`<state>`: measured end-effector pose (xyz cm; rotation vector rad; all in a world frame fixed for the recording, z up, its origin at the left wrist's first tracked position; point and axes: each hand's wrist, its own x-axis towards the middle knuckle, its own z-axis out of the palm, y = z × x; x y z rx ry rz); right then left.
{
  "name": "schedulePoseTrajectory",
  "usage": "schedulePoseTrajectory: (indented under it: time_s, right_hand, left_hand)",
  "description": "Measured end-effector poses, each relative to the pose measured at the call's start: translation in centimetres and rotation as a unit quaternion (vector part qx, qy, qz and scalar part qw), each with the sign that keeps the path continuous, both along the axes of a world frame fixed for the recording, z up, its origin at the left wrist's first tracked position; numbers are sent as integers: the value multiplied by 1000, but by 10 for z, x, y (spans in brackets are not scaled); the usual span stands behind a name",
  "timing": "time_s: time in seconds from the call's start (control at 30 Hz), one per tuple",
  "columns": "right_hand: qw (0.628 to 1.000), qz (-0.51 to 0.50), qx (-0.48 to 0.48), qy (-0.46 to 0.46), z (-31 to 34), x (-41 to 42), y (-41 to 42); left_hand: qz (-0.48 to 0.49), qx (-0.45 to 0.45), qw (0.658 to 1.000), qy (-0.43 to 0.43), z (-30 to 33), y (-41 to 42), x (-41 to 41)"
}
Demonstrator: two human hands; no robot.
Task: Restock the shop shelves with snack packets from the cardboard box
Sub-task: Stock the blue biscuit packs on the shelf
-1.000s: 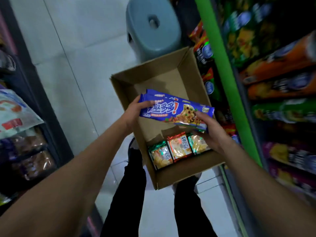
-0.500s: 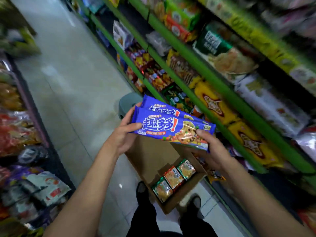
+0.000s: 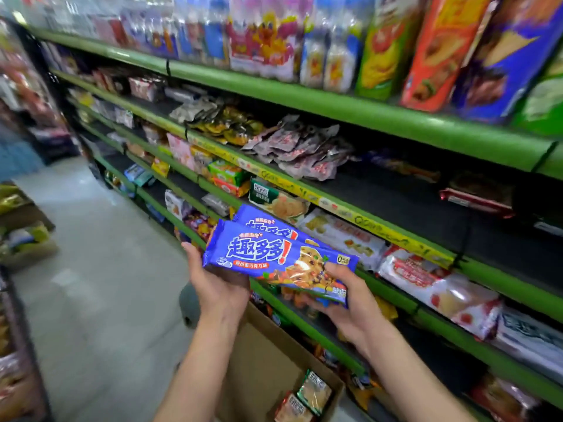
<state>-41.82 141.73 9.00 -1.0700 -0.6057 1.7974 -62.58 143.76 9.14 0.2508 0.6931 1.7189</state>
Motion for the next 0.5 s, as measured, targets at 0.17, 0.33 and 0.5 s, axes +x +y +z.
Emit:
schedulePoseTrajectory:
  time_s: [0.17, 0.33, 0.5]
  right_hand:
    - [998, -37, 26, 34, 32, 63, -33]
    - [996, -51, 37, 65, 53, 105, -59]
    - [996, -67, 60, 6, 63, 115, -73]
  left_hand:
    - [11, 63, 996, -66, 25, -20, 74]
    - [-40, 67, 997, 10, 35, -52, 158]
    - [-97, 75, 989, 88, 35, -91, 217]
